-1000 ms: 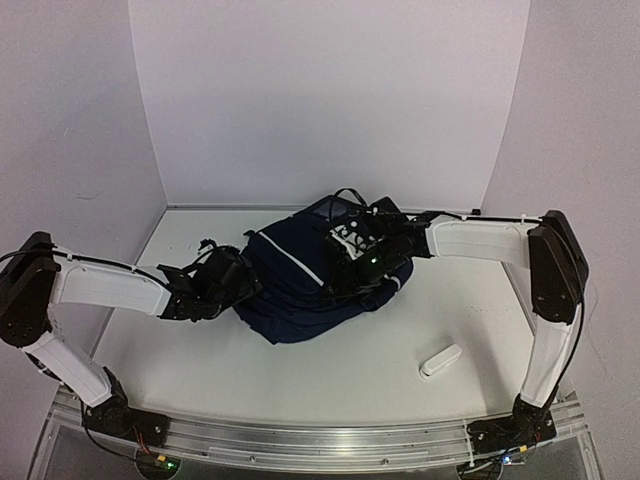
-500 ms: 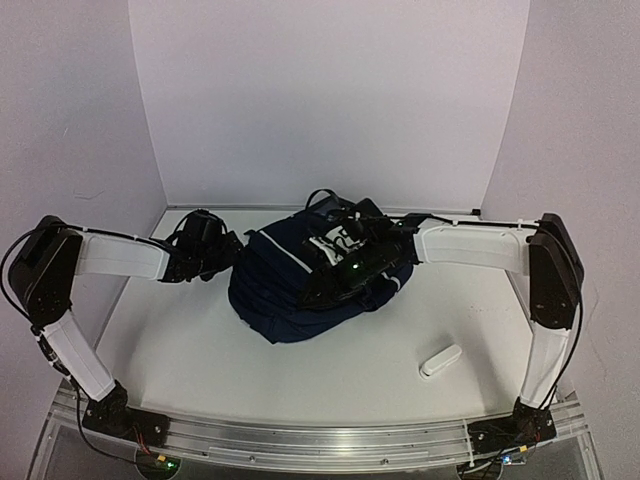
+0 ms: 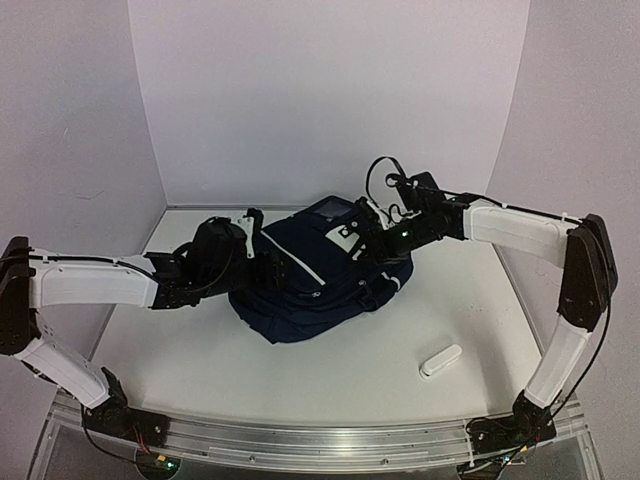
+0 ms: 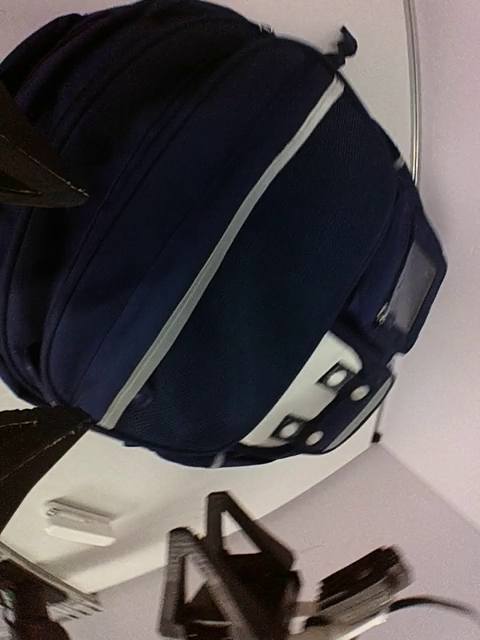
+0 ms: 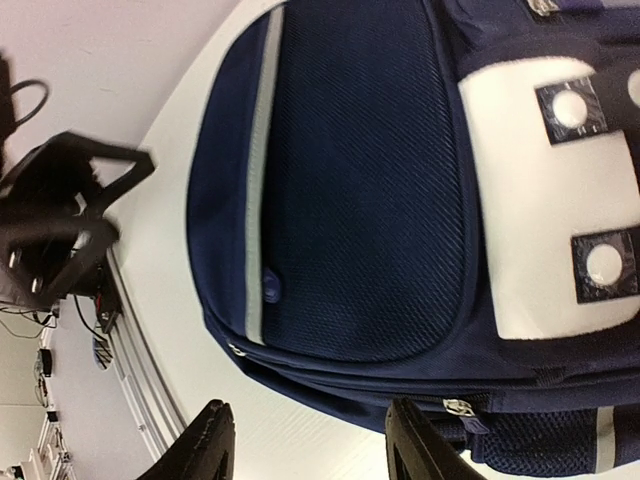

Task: Pack the student bag
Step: Unzip the student bag at the center of the board.

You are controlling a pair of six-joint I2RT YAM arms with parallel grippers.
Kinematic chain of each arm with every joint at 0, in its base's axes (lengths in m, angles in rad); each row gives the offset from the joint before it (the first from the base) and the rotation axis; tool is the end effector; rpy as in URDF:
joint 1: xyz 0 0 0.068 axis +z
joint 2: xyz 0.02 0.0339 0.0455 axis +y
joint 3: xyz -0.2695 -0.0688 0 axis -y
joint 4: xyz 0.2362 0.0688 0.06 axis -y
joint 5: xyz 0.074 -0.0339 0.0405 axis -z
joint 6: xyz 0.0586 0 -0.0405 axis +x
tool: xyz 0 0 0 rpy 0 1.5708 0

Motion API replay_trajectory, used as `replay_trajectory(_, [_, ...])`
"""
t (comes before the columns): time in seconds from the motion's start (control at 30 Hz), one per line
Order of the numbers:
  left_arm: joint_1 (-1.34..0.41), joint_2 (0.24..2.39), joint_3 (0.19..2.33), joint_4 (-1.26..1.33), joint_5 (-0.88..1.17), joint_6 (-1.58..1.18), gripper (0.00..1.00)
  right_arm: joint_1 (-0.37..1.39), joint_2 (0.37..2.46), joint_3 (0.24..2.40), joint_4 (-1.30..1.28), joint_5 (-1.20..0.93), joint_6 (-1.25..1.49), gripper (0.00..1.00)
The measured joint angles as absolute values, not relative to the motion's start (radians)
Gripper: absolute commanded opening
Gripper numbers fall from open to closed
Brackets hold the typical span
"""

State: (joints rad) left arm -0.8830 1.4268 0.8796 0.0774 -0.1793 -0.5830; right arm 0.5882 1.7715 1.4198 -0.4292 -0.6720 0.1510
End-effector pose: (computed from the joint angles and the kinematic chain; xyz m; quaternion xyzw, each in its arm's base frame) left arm 0.2186 -0.2496 0.2490 0.0805 0.8463 -0.2919 0.4383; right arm 0.3136 0.2530 0.2682 -0.3128 0.8232 0.4150 0.2288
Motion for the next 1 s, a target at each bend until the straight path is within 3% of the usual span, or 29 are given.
replay_trajectory(0.17, [-0.961, 1.516, 0.948, 0.025, -0.121, -0.502, 0.51, 0.59, 1.773, 1.408, -0.441, -0.66, 0.142, 0.5])
replay_trajectory(0.5, [-0.974, 1.635, 1.051, -0.053, -0.043, -0.429, 0.44, 0.591, 1.794, 1.404, -0.443, -0.662, 0.135, 0.45])
replay_trajectory(0.77, [-0.974, 1.631, 1.056, -0.062, 0.013, -0.436, 0.47, 0.594, 1.808, 1.35, -0.447, -0.735, 0.144, 0.34])
replay_trajectory(1.0, [-0.974, 1.559, 1.029, -0.104, 0.025, -0.467, 0.57, 0.628, 1.845, 1.349, -0.447, -0.762, 0.151, 0.33])
